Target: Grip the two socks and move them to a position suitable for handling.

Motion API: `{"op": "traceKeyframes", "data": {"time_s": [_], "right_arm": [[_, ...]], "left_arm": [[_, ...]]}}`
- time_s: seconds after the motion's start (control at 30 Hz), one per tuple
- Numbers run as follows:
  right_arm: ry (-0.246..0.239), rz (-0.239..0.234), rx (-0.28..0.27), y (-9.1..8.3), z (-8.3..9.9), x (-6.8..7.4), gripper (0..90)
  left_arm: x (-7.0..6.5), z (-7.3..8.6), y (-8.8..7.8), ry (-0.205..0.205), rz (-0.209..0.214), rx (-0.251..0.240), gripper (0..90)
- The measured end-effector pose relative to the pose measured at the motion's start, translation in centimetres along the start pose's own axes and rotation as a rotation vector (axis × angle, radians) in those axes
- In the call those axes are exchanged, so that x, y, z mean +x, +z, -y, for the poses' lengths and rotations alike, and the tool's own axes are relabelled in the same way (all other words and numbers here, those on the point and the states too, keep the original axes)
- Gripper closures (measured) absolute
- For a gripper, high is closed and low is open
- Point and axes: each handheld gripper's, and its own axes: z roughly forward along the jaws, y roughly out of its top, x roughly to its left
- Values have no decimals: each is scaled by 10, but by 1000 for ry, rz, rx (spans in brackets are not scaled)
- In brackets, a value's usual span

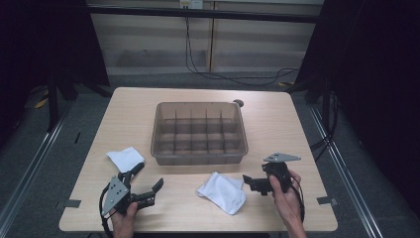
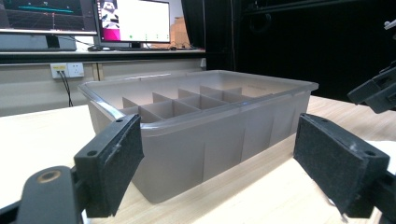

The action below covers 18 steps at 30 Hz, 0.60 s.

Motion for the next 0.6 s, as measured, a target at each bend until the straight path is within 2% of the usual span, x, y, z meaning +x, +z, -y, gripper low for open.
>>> {"op": "traceKeyframes", "data": {"time_s": [0.07,0.23,0.3,0.33,0.4,0.47,0.6], "right_arm": [[9,48,-32,-3,4,-6,139],[12,121,-148,-7,12,-19,139],[21,149,-174,-6,12,-23,138],[38,170,-174,-5,12,-25,141],[59,212,-223,-2,10,-30,138],[61,269,-245,5,8,-35,139],[69,288,-347,17,6,-42,137]], "left_arm": [[1,0,0,6,13,2,152],[1,-1,1,10,7,20,154],[1,-1,1,4,-6,17,155],[0,-1,1,-6,-9,19,156],[1,-2,2,-16,-19,48,158],[2,-3,4,-37,-27,71,159],[9,-4,6,-80,-47,111,160]]}}
